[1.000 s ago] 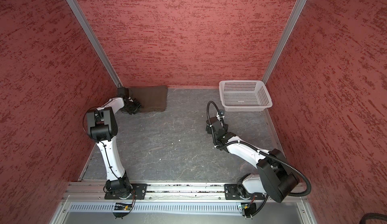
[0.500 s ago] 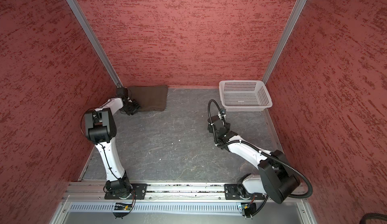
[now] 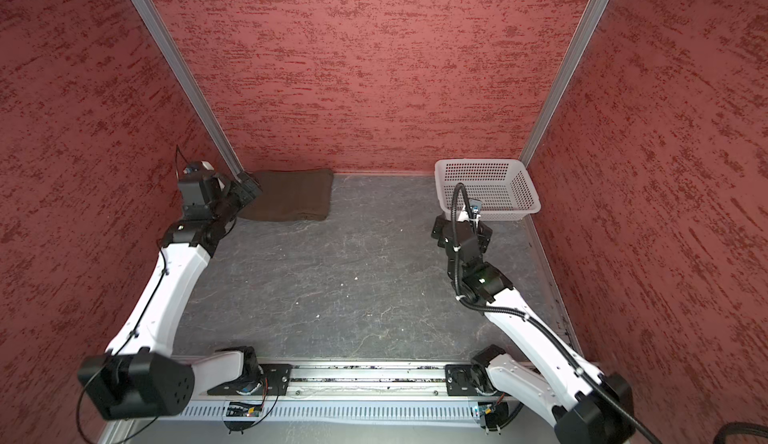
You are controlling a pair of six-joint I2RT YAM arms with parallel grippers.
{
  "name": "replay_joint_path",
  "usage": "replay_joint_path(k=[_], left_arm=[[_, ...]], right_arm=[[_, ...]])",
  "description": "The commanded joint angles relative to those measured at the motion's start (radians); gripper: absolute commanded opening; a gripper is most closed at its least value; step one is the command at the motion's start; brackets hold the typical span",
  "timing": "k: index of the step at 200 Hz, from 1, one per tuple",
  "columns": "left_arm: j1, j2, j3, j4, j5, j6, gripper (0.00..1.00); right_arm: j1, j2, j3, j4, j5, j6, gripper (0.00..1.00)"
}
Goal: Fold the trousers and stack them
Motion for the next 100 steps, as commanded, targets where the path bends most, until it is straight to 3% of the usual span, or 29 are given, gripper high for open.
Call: replay_joint_path(k=[1, 36, 64, 82, 100], left_arm=[[-0.001, -0.101, -0.087, 0.038, -0.078, 0.011, 0.99], [-0.001, -0.303, -0.213, 0.006, -0.137, -0.056, 0.99], [-0.003, -0.46, -0.394, 0.081, -0.128, -0.103, 0.99], [-0.009, -0.515, -0.528, 0.195, -0.138, -0.051, 0.99], [-0.022, -0.528, -0.59, 0.196, -0.167, 0.035, 0.99]], right_arm=[[-0.026, -0.102, -0.038, 0.005, 0.029, -0.081, 0.99], [-0.034, -0.243, -0.115, 0.059, 0.105, -0.118, 0.99], [-0.052, -0.29, -0.222, 0.147, 0.176, -0.095, 0.99], [-0.071, -0.27, -0.3, 0.224, 0.162, -0.127, 0.99], [-0.094, -0.222, -0.401, 0.4, 0.072, -0.269, 0.99]])
